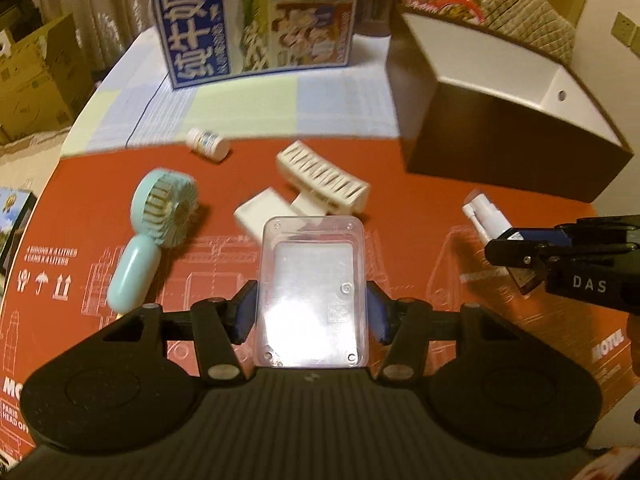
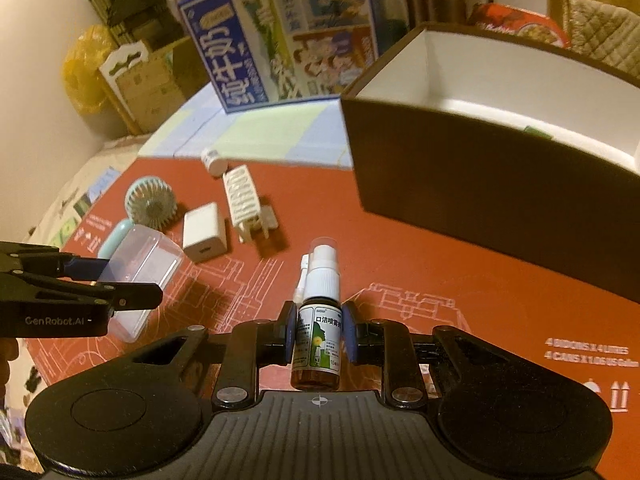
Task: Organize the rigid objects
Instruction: 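Carry the clear case and spray bottle with both tools into the brown box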
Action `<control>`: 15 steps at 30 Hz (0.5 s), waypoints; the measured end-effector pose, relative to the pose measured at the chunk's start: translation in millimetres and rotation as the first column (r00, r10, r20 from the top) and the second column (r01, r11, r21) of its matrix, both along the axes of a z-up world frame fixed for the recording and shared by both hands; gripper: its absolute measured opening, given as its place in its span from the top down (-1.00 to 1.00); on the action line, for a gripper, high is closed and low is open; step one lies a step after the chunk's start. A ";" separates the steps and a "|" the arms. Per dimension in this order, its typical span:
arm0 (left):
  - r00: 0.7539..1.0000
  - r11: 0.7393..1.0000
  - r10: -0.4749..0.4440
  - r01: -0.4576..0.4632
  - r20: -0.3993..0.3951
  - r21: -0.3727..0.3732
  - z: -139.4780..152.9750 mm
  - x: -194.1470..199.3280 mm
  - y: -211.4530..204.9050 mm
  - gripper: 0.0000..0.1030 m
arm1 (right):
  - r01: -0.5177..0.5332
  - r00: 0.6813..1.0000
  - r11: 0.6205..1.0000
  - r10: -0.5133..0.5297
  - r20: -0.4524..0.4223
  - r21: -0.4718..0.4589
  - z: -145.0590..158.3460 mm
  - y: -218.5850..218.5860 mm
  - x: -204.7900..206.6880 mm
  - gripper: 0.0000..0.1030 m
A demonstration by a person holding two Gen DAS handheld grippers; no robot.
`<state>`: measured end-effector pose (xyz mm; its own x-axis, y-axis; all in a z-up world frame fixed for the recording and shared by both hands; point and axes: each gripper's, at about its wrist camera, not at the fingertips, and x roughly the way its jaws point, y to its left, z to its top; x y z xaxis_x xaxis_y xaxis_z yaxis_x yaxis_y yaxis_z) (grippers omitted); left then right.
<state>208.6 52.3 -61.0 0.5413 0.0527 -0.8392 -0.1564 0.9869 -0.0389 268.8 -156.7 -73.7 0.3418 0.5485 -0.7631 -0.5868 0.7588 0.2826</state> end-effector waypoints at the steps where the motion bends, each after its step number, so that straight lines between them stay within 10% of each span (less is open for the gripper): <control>1: 1.000 1.000 -0.007 0.007 0.009 0.000 3.6 1.8 -2.8 0.00 | 0.007 1.000 1.000 -0.007 0.002 0.004 2.7 -3.3 0.6 0.60; 15: 0.989 0.994 -0.108 0.108 0.104 0.011 37.4 39.6 -43.0 0.00 | 0.100 0.993 0.993 -0.103 0.053 0.063 41.6 -51.0 16.6 0.60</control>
<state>248.2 9.3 -23.6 0.6288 -0.0064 -0.7775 -0.0442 0.9981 -0.0440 285.4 -207.7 -32.1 0.4396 0.5535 -0.7074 -0.5240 0.7977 0.2985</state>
